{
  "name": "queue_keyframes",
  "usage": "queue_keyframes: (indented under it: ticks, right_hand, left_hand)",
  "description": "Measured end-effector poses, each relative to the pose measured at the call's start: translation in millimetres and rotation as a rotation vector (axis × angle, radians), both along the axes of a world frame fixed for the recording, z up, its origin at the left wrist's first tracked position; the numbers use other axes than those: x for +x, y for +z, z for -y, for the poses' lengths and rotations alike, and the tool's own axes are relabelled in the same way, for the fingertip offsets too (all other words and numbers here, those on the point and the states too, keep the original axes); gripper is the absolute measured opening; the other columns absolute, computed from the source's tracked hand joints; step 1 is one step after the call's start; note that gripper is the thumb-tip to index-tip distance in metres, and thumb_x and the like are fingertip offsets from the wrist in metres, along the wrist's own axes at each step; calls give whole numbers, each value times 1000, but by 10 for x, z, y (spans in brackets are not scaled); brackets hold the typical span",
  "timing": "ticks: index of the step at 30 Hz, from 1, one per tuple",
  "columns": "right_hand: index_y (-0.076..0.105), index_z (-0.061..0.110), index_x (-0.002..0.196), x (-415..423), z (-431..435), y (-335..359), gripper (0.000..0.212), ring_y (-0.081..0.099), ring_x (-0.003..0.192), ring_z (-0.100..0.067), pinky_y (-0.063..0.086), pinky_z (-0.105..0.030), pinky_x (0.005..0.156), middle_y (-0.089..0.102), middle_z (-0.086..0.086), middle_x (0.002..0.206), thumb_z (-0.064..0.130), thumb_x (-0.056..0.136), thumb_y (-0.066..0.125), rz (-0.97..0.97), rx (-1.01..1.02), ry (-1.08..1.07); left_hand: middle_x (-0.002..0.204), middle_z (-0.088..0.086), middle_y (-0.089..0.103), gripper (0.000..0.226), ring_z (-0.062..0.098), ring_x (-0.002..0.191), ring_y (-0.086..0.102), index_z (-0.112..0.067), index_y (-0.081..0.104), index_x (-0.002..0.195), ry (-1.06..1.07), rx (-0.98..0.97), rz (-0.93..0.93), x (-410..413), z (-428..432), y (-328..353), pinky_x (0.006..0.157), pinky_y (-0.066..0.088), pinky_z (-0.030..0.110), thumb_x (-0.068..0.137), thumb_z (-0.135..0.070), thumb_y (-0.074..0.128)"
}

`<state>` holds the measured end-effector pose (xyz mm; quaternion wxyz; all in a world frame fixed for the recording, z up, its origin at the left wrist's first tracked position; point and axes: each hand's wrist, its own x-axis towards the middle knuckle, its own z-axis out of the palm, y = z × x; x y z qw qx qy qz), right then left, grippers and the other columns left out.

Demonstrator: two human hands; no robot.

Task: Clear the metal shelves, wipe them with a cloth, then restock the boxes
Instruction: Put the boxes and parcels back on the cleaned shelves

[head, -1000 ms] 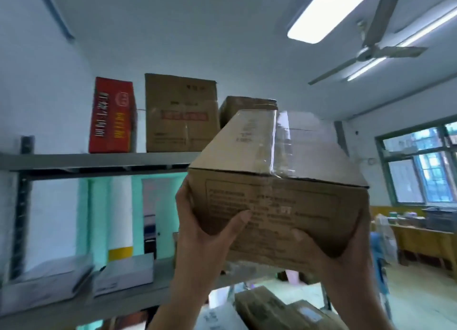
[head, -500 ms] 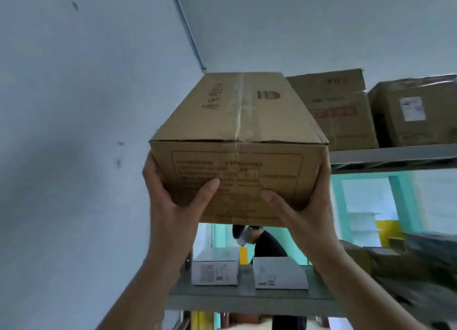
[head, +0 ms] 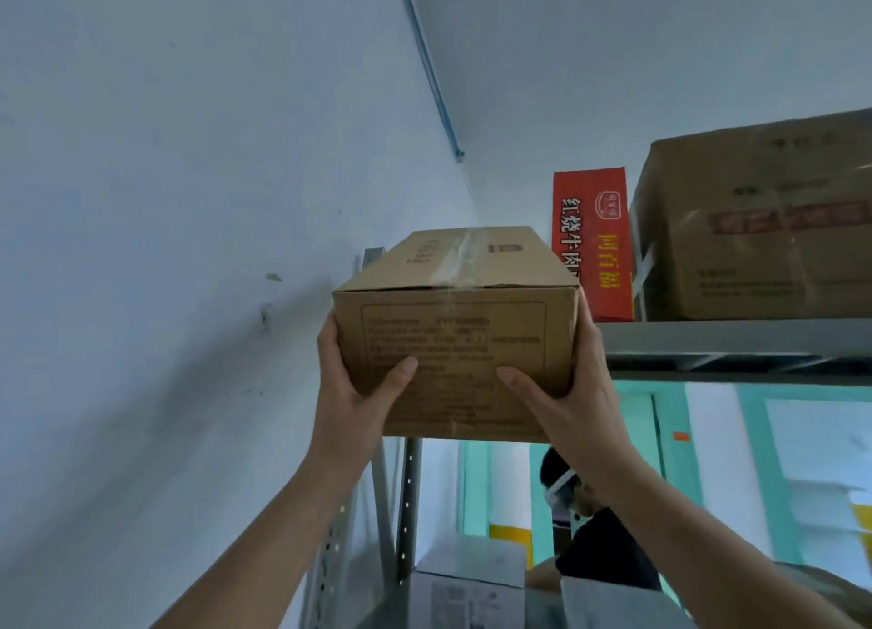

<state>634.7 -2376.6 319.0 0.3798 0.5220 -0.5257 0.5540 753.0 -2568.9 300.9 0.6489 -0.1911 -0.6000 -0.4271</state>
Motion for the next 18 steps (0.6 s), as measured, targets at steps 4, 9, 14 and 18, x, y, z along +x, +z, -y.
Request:
queue_keyframes:
  ticks: [4,9,14,18]
  right_hand:
    - [-9,49,156,-373,126,370,101,35,138,-1,44,-39,107,21,21,159,42,91,68,-102,135,-52]
    - [4,38,161,-787,335,657,91,34,134,-1,34,-35,113,24,16,161,53,93,62,-63,148,-109]
    - [16,36,158,-1196,776,827,92,48,134,-17,46,-51,110,43,7,152,80,84,47,26,83,-194]
    - [26,30,155,-1402,978,1068,80,57,124,-19,50,-46,106,54,3,143,75,91,42,20,52,-256]
  left_hand:
    - [127,-23,61,77,-4,119,58,-31,33,149,16,31,1,-307,263,334,91,53,15,86,-26,77]
    - [139,-16,51,75,-8,117,54,-28,34,151,250,48,-22,-560,542,986,102,45,22,89,-45,72]
    - [159,3,25,60,18,146,27,-14,35,154,781,-93,-120,-1096,813,1357,123,25,42,101,-33,56]
    - [164,5,21,52,23,151,21,-13,37,154,1039,-348,-98,-1517,1043,1280,122,23,51,107,-35,39]
